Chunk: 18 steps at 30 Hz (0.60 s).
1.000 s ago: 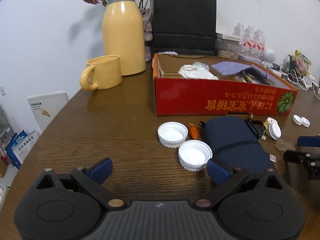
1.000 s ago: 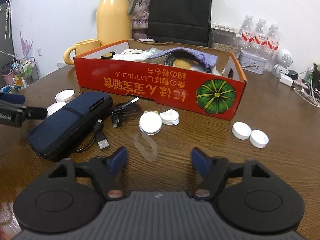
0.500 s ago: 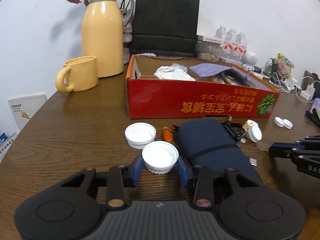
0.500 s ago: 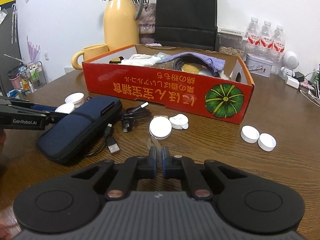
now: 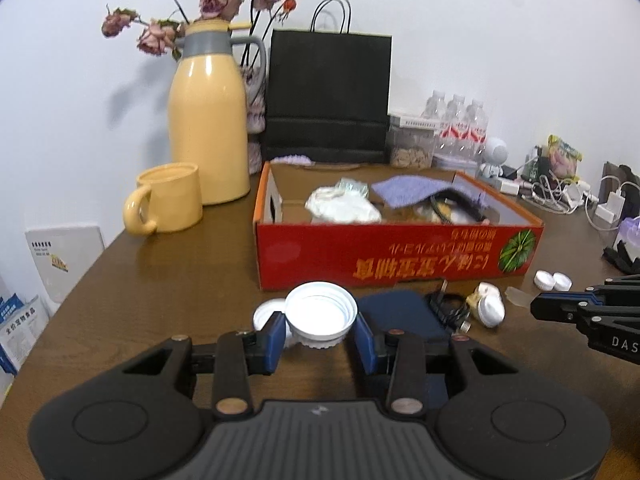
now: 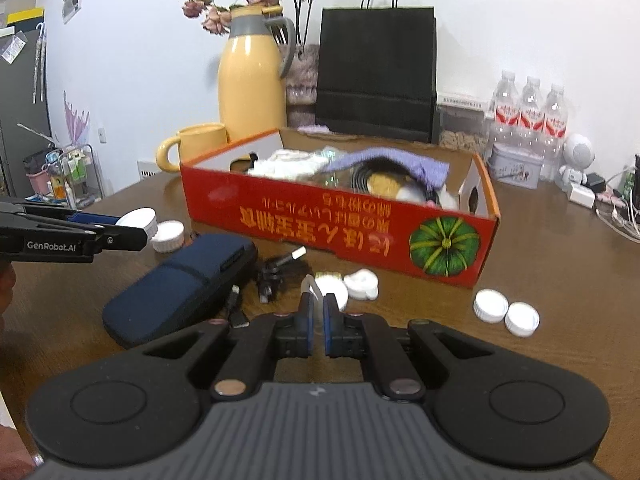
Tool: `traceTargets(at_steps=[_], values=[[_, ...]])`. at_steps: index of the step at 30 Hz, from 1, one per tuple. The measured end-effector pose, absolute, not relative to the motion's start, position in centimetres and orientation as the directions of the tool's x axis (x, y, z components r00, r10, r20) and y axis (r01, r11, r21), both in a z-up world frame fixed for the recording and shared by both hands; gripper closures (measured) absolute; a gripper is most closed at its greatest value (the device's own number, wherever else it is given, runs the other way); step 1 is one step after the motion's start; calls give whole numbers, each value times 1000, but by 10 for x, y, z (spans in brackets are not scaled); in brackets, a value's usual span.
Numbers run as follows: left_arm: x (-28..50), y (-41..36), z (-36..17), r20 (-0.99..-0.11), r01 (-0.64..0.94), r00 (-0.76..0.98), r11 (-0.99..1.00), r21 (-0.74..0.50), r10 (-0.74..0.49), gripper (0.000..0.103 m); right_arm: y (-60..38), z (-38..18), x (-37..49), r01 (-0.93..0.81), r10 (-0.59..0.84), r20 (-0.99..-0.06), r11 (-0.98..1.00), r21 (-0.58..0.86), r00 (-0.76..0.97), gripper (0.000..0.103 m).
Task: Organize objects
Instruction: 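Grasp a white bottle cap with the left tool while the right tool grasps the clear plastic piece, then carry the cap and plastic piece into the box and open both tools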
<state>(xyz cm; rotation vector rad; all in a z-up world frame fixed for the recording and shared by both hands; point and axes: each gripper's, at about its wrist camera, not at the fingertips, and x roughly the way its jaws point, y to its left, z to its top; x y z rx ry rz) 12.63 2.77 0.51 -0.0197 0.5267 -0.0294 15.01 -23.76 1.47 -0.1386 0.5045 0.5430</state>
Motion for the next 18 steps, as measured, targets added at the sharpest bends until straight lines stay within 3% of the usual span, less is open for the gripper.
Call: traceTargets(at_steps=[18], values=[[177,2,52,-399,37,916,998,-45,-52,66,-205,58,186,-534,492,-390,846,1,779,98]])
